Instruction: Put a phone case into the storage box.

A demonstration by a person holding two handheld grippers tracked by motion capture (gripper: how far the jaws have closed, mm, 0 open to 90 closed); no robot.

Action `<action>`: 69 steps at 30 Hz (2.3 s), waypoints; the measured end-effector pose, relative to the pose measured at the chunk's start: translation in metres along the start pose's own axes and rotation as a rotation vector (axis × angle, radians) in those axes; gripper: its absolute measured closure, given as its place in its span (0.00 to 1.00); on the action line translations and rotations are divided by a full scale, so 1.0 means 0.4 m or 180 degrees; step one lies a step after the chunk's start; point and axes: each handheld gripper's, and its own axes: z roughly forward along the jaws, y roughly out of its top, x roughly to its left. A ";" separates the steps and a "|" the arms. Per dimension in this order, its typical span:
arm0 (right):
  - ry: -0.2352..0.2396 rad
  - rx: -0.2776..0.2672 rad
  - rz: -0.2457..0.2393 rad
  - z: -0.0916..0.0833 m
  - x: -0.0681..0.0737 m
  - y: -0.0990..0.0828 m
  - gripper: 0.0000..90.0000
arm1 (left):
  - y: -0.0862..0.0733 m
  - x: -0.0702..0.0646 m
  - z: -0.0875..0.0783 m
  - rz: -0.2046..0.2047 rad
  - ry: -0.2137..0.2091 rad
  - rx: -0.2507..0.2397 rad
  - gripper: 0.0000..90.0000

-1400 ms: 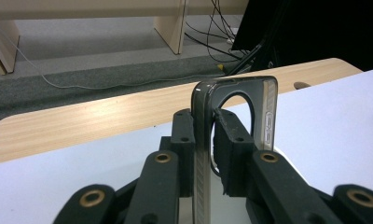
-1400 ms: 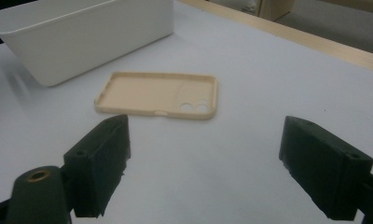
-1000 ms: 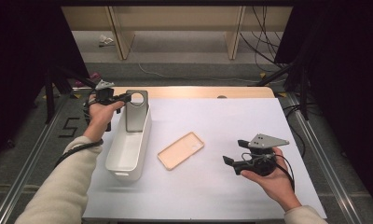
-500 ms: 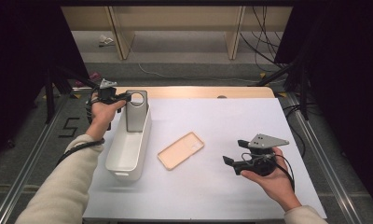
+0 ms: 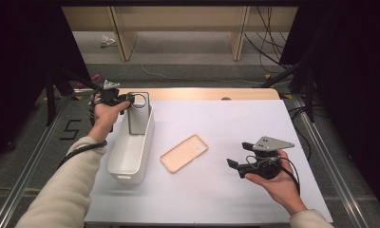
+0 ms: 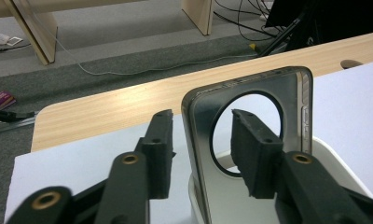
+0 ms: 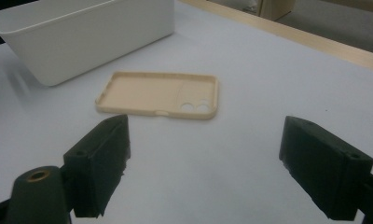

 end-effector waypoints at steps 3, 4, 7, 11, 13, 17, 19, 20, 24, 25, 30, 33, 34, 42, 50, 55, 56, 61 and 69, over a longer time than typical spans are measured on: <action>-0.0001 0.0000 -0.0003 0.001 0.000 0.000 0.19 | 0.001 -0.003 -0.007 -0.0050 0.0003 -0.0027 0.55; -0.0001 -0.0003 -0.0005 0.001 0.000 0.000 0.19 | 0.002 -0.005 -0.011 -0.0075 -0.0008 -0.0043 0.52; -0.0007 0.0005 -0.0001 0.001 0.000 0.000 0.19 | 0.002 -0.011 -0.025 -0.0155 -0.0040 -0.0039 0.35; -0.0005 0.0007 0.0003 0.002 0.001 0.000 0.18 | -0.003 -0.032 -0.067 -0.0118 -0.0128 -0.0018 0.16; -0.0005 0.0009 0.0002 0.003 0.001 0.000 0.18 | -0.005 -0.037 -0.078 -0.0084 -0.0144 -0.0026 0.14; -0.0009 0.0004 -0.0004 0.004 0.001 0.000 0.18 | -0.028 -0.070 -0.137 -0.0013 -0.0209 -0.0112 0.03; -0.0015 0.0015 -0.0003 0.005 0.001 0.000 0.18 | -0.034 -0.078 -0.149 -0.0007 -0.0236 -0.0136 0.01; -0.0019 0.0017 -0.0005 0.006 0.002 0.000 0.18 | -0.040 -0.086 -0.161 -0.0006 -0.0282 -0.0169 0.01; -0.0018 0.0026 -0.0014 0.009 0.003 0.000 0.18 | -0.077 -0.129 -0.217 0.0037 -0.0480 -0.0289 0.00; -0.0018 0.0026 -0.0014 0.009 0.003 0.000 0.18 | -0.077 -0.129 -0.217 0.0037 -0.0480 -0.0289 0.00; -0.0014 0.0014 0.0014 0.010 0.004 0.001 0.18 | -0.136 -0.180 -0.269 0.0080 -0.0686 -0.0396 0.01; -0.0009 0.0018 0.0001 0.011 0.005 0.003 0.18 | -0.171 -0.205 -0.293 0.0142 -0.0773 -0.0448 0.00; -0.0005 0.0013 -0.0004 0.011 0.006 0.004 0.18 | -0.171 -0.205 -0.293 0.0142 -0.0773 -0.0448 0.00; 0.0016 0.0028 -0.0009 0.018 0.007 0.005 0.18 | -0.239 -0.267 -0.332 0.0302 -0.0927 -0.0478 0.00; 0.0031 0.0031 -0.0001 0.023 0.010 0.005 0.18 | -0.250 -0.280 -0.333 0.0382 -0.0920 -0.0441 0.01; 0.0040 0.0029 0.0013 0.023 0.009 0.004 0.18 | -0.247 -0.281 -0.331 0.0387 -0.0917 -0.0438 0.01; 0.0040 0.0029 0.0013 0.023 0.009 0.004 0.18 | -0.247 -0.281 -0.331 0.0387 -0.0917 -0.0438 0.01; 0.0047 0.0034 0.0013 0.022 0.009 0.003 0.18 | -0.247 -0.280 -0.328 0.0389 -0.0911 -0.0433 0.02; 0.0045 0.0002 0.0035 0.023 0.008 0.005 0.18 | -0.248 -0.280 -0.327 0.0374 -0.0920 -0.0428 0.02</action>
